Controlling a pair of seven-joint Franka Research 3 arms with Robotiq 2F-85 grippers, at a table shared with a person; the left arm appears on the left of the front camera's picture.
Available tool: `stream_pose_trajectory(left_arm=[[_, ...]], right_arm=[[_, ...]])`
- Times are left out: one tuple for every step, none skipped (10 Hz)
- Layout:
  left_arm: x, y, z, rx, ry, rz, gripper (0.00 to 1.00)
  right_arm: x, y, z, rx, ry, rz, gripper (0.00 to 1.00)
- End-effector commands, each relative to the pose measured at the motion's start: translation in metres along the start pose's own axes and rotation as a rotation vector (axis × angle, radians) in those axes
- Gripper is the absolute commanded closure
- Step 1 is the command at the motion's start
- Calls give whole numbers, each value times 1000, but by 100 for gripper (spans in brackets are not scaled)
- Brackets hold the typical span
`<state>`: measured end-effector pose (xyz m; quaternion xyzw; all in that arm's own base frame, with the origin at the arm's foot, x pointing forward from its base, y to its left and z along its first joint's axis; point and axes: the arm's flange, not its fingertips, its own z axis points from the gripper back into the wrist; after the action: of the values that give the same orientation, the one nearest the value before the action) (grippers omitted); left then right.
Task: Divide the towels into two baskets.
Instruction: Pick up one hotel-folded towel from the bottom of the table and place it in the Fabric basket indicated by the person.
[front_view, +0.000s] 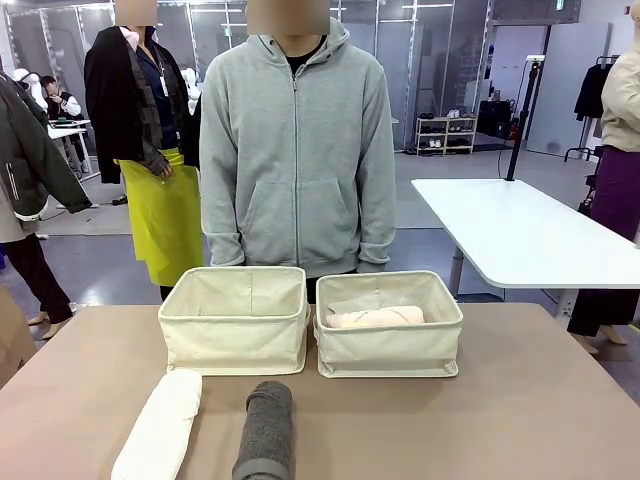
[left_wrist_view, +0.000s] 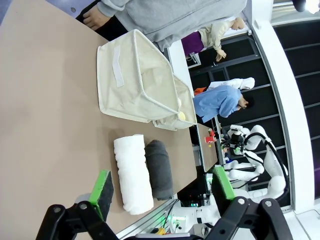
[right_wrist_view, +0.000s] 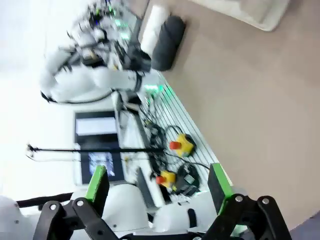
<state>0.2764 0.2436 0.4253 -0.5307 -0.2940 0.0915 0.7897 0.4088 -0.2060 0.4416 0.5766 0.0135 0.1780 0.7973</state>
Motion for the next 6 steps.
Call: stream_pose_trajectory(left_arm=[[0, -2, 3, -17, -8, -5, 0], [0, -2, 3, -17, -8, -5, 0], [0, -2, 3, -17, -8, -5, 0], [0, -2, 3, -17, -8, -5, 0], [0, -2, 3, -17, -8, -5, 0], [0, -2, 3, -17, -8, -5, 0]], right_arm=[[-26, -25, 25, 112, -218, -119, 0], [-59, -48, 34, 183, -334, -134, 0], [-78, -66, 36, 237, -405, -146, 0], [-87, -81, 34, 252, -411, -180, 0], [-79, -64, 43, 152, -299, -162, 0], [-79, -64, 43, 152, -299, -162, 0]])
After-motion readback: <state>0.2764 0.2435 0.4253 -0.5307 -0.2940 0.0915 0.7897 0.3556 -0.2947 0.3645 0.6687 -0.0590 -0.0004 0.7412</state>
